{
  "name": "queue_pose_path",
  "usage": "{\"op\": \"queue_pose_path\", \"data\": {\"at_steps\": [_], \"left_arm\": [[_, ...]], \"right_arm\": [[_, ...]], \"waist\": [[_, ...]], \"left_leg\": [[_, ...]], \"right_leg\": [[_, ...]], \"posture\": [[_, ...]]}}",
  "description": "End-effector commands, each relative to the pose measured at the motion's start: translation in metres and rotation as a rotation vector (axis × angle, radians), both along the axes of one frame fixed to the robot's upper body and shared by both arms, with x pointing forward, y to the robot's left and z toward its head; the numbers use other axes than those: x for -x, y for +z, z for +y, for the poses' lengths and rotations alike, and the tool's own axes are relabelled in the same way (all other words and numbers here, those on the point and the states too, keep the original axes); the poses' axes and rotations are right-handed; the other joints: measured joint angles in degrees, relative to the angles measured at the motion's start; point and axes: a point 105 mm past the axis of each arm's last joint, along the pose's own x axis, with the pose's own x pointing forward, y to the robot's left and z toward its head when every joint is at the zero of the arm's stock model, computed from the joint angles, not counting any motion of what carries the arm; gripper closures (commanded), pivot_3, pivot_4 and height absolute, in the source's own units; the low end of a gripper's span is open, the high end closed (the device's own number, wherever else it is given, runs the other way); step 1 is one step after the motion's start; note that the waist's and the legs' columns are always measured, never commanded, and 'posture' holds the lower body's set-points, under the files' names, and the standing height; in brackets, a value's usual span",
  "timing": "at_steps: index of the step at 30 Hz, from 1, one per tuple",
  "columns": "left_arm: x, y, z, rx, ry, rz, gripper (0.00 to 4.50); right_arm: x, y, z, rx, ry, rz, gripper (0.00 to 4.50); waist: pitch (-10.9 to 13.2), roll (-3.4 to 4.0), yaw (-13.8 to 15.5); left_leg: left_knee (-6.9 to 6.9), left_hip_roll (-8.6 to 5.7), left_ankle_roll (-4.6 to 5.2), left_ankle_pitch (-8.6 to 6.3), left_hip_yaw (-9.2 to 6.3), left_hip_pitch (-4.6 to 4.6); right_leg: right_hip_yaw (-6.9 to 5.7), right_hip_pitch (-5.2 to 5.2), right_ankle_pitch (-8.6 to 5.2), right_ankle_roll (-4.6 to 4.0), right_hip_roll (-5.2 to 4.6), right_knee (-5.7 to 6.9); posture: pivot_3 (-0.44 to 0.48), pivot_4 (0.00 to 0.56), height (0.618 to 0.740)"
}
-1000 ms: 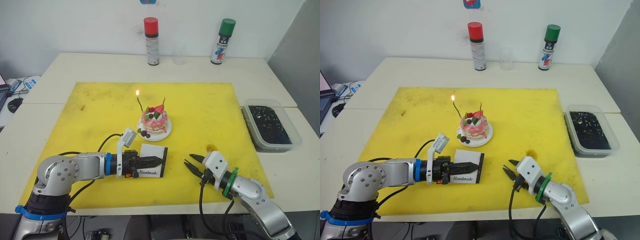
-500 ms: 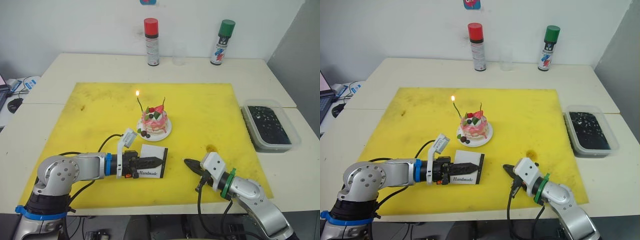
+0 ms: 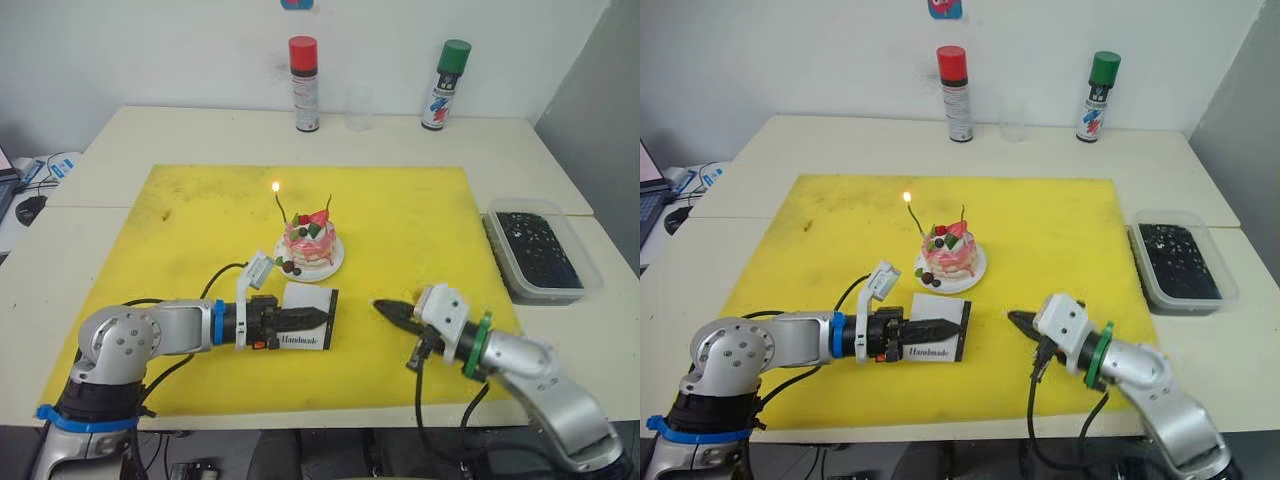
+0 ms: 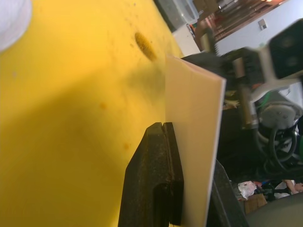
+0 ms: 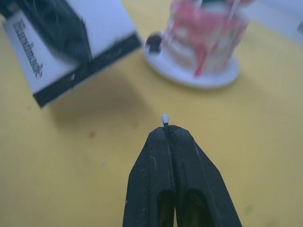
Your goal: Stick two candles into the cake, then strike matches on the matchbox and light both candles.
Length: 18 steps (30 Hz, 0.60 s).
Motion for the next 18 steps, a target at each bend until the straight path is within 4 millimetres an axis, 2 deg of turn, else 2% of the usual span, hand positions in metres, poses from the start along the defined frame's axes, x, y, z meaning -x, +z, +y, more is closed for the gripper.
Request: {"op": "queue_pose_path", "data": {"at_steps": [1, 7, 18], "left_arm": [[-0.008, 0.023, 0.000, 0.057, -0.016, -0.076, 4.50], [-0.015, 0.029, -0.006, 0.089, -0.025, -0.092, 4.50], [-0.016, 0.034, -0.008, 0.122, -0.022, -0.078, 4.50]], "right_arm": [[0.013, 0.032, 0.009, 0.094, 0.177, -0.195, 4.48], [0.009, 0.037, 0.020, 0.180, 0.260, -0.244, 4.48], [-0.005, 0.022, 0.036, 0.263, 0.287, -0.256, 4.48]], "waist": [[0.00, -0.01, 0.04], [0.00, -0.01, 0.03], [0.00, -0.01, 0.02]], "left_leg": [[0.07, 0.00, 0.00, 0.00, 0.00, -0.01], [0.26, 0.01, 0.02, -0.01, -0.05, -0.11], [0.57, 0.00, 0.01, -0.01, -0.08, -0.14]], "right_leg": [[-0.01, -0.01, 0.00, 0.00, 0.00, 0.04], [-0.03, -0.02, 0.00, -0.01, 0.01, 0.14], [-0.02, -0.08, 0.00, 0.00, 0.01, 0.53]], "posture": [[0.000, 0.150, 0.740], [0.000, 0.150, 0.740], [0.000, 0.150, 0.740]]}}
